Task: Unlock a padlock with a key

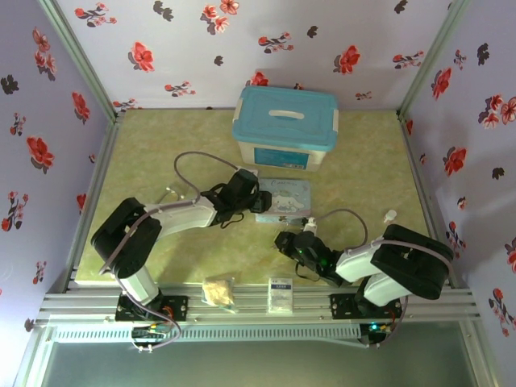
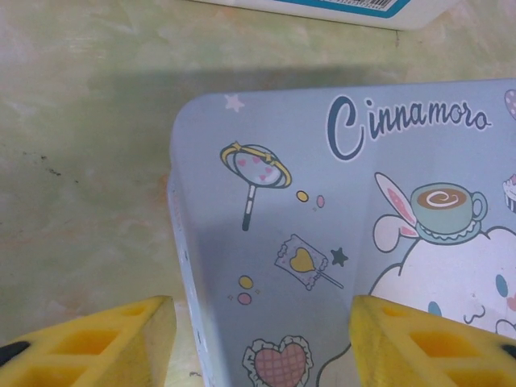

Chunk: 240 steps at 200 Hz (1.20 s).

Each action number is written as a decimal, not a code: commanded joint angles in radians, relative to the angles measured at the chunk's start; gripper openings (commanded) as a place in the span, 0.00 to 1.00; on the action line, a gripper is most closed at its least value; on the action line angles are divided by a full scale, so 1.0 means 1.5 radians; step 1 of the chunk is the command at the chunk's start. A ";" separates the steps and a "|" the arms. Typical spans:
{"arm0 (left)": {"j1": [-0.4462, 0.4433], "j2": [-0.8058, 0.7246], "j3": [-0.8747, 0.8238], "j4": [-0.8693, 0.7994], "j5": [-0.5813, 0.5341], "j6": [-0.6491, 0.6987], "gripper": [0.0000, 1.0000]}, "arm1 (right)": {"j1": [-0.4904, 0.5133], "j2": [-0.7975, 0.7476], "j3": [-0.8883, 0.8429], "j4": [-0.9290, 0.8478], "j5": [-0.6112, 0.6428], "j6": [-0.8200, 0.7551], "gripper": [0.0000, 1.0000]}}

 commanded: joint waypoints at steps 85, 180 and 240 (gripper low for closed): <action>-0.031 0.017 -0.044 -0.074 -0.054 -0.009 0.53 | -0.029 0.358 -0.061 0.381 0.111 0.035 0.06; -0.037 0.050 -0.041 -0.107 -0.045 0.061 0.53 | -0.043 0.322 -0.036 0.381 0.214 -0.036 0.06; -0.038 0.053 -0.044 -0.119 -0.054 0.066 0.51 | -0.048 0.273 -0.042 0.374 0.250 -0.086 0.05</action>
